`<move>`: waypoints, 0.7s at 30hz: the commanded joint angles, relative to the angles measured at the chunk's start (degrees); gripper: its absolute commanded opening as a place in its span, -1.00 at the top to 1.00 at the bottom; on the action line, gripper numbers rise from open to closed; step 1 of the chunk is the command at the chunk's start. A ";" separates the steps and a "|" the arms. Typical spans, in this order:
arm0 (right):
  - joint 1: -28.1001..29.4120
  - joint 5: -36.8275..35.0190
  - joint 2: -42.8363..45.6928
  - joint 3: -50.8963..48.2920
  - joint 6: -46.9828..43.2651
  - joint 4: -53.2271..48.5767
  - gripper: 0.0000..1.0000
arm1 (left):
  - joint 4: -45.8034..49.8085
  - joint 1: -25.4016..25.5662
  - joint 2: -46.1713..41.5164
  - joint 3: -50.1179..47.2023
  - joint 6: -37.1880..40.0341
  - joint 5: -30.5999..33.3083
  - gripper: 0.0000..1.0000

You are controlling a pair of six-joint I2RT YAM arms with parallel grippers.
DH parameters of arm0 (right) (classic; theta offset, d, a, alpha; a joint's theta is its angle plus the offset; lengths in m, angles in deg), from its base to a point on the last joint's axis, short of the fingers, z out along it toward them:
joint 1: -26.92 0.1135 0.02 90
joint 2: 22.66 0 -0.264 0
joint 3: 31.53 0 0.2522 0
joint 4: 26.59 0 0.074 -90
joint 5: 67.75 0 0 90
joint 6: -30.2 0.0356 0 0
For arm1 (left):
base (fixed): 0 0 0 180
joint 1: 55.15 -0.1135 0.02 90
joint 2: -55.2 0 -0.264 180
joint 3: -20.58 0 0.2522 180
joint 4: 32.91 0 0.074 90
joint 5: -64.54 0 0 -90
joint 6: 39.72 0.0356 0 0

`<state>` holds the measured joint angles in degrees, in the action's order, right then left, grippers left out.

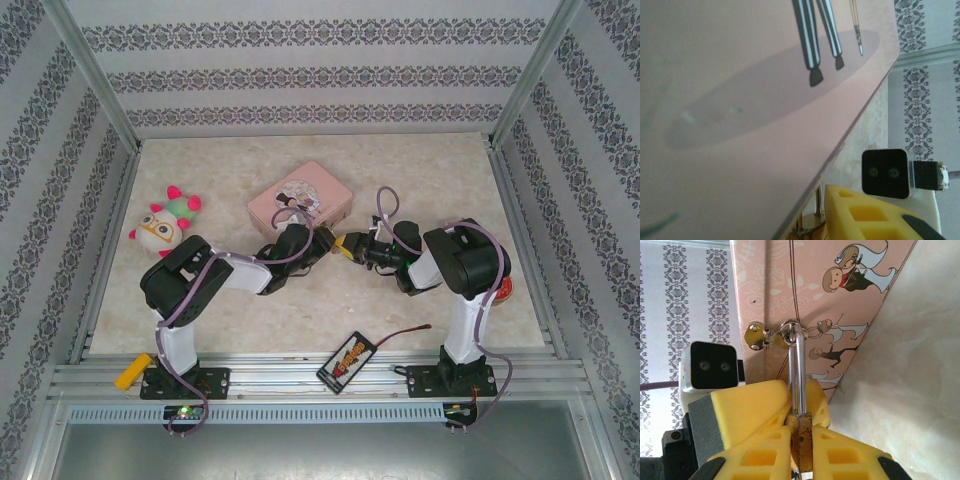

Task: Unlock the padlock with the key

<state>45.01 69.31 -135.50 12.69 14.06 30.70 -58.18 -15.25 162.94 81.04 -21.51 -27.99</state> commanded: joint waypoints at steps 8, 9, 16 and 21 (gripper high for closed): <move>-0.64 0.82 -0.72 -0.49 0.64 4.14 0.72 | 8.07 -2.70 0.03 4.61 4.08 -6.69 0.44; -0.60 0.83 -0.70 -0.49 0.59 4.19 0.72 | 8.15 -2.87 0.14 4.75 4.17 -6.95 0.47; -0.77 0.76 -0.81 -0.57 0.58 4.23 0.72 | 8.51 -3.21 0.10 5.05 4.55 -7.41 0.64; -1.10 0.83 -0.38 -0.90 0.06 4.02 0.67 | 8.41 -3.34 -0.28 4.88 4.75 -7.25 0.80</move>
<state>44.66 69.23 -135.87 12.47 15.05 31.29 -51.64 -17.42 162.92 84.73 -19.08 -35.18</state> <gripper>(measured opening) 0.161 0.165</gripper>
